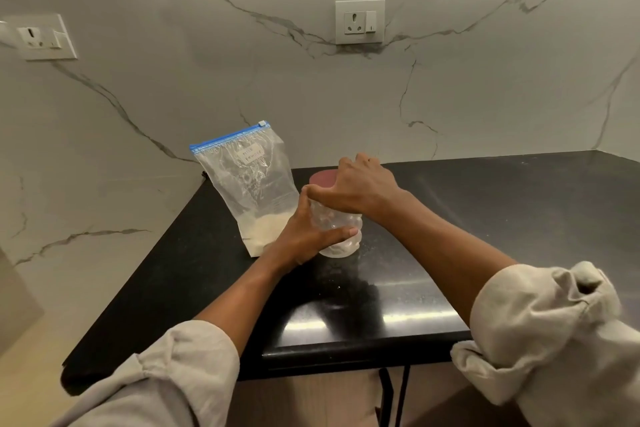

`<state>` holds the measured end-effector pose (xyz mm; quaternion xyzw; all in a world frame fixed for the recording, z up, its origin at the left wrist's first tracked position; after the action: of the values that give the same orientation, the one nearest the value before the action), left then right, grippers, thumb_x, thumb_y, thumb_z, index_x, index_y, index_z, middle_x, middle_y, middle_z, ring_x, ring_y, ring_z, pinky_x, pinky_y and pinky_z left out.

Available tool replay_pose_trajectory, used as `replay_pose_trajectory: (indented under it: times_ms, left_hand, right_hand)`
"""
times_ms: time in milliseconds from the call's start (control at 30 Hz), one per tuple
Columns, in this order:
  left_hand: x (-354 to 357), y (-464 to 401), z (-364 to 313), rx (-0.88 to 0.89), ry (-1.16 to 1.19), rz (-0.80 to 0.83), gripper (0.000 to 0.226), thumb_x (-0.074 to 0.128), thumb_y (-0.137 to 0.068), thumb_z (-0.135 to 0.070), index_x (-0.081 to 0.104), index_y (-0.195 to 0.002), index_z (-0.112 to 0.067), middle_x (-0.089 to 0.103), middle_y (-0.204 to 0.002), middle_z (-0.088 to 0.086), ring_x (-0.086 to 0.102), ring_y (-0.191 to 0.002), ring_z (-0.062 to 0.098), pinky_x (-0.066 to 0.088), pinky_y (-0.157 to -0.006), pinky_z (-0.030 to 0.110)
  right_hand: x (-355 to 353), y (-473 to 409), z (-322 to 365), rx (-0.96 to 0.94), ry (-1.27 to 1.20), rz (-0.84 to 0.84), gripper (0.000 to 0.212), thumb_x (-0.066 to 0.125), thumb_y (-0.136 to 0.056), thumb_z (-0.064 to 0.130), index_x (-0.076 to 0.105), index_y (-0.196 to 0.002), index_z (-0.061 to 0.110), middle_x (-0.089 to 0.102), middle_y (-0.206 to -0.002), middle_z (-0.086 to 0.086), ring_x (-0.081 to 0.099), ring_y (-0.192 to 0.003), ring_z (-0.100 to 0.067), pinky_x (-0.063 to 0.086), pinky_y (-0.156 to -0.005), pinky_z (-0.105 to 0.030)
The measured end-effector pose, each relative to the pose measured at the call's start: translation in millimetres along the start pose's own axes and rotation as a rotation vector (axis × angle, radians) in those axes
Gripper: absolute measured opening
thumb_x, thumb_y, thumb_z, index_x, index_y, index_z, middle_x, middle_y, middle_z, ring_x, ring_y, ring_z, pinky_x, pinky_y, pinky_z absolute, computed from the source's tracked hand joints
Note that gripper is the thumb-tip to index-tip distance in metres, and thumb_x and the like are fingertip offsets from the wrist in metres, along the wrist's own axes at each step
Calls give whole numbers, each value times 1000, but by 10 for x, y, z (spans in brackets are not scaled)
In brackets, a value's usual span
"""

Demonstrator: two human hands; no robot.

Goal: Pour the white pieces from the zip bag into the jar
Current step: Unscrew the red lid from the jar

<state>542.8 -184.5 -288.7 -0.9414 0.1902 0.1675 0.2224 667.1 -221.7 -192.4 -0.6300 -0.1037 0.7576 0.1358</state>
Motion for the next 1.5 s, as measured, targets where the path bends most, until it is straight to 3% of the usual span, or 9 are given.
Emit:
replay_pose_trajectory:
  times_ms: [200,367,533,700,933,1000,1100,1300,1500]
  left_hand:
    - [-69,-56,16,-13,13,47,96,92,-58,-52,34,-135,-43,60,-128,-14,57,-119,5,48,-104,41]
    - [-54,-92,17,-72,11,38,96,92,-54,-56,31,-128,-56,57,-124,-20,57,-114,-1,51,-97,31]
    - [-7,-50,-9,-57,31,-6,97,91,-56,-56,27,-128,-63,56,-123,-26,57,-110,-11,50,-82,13]
    - [-36,-54,-23,-3,35,25,104,91,-60,-51,25,-140,-53,55,-132,-20,53,-123,1,46,-103,32]
    - [-44,-64,-14,-73,51,48,109,92,-56,-53,28,-143,-40,55,-133,-13,54,-122,6,46,-106,36]
    - [-41,-60,-17,-87,56,45,110,92,-55,-53,28,-143,-40,55,-133,-14,54,-121,5,46,-104,34]
    - [-34,-43,-8,-90,65,55,111,92,-56,-52,25,-144,-44,54,-133,-15,53,-122,5,46,-100,29]
    - [-39,-37,9,-89,61,63,108,92,-55,-53,29,-142,-43,55,-135,-12,54,-124,10,46,-106,43]
    - [-52,-44,4,-91,66,92,105,93,-57,-49,28,-140,-47,55,-133,-13,55,-123,8,47,-106,40]
  right_hand:
    - [-168,-165,84,-109,67,134,60,53,-76,74,58,-87,15,60,-86,-3,53,-69,-16,37,-55,-28]
    - [-327,-280,129,-104,65,460,63,57,-80,61,54,-124,16,60,-112,-6,63,-84,-25,58,-56,-32]
    - [-261,-286,131,-81,130,394,74,42,-84,73,48,-135,20,58,-129,-10,60,-89,-23,46,-70,-34]
    - [-77,-184,172,-220,226,76,57,32,-90,65,52,-122,24,63,-107,-10,53,-79,-22,39,-65,-33]
    - [-308,-264,181,-160,59,399,62,48,-83,70,43,-136,37,38,-133,-5,49,-122,-36,45,-89,-42]
    - [-371,-273,222,-68,182,388,82,51,-78,77,40,-140,27,47,-130,-10,60,-104,-33,52,-77,-39]
    - [-396,-279,303,-49,189,452,67,56,-85,64,49,-131,16,59,-104,-5,57,-66,-22,41,-48,-28]
    - [-444,-324,382,-100,146,636,59,59,-88,51,39,-140,30,46,-141,-6,52,-107,-32,46,-50,-33]
    - [-414,-326,322,-62,191,617,63,61,-86,56,42,-136,23,52,-97,-5,60,-75,-27,59,-58,-34]
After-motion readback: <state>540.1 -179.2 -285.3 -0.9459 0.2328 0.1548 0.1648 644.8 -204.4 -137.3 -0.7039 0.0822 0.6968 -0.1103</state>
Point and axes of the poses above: each hand's wrist, its own y-axis away from the middle knuckle, its own x-axis out of the palm, z = x × y, the point moved 2 cm from there along -y, towards the middle knuckle
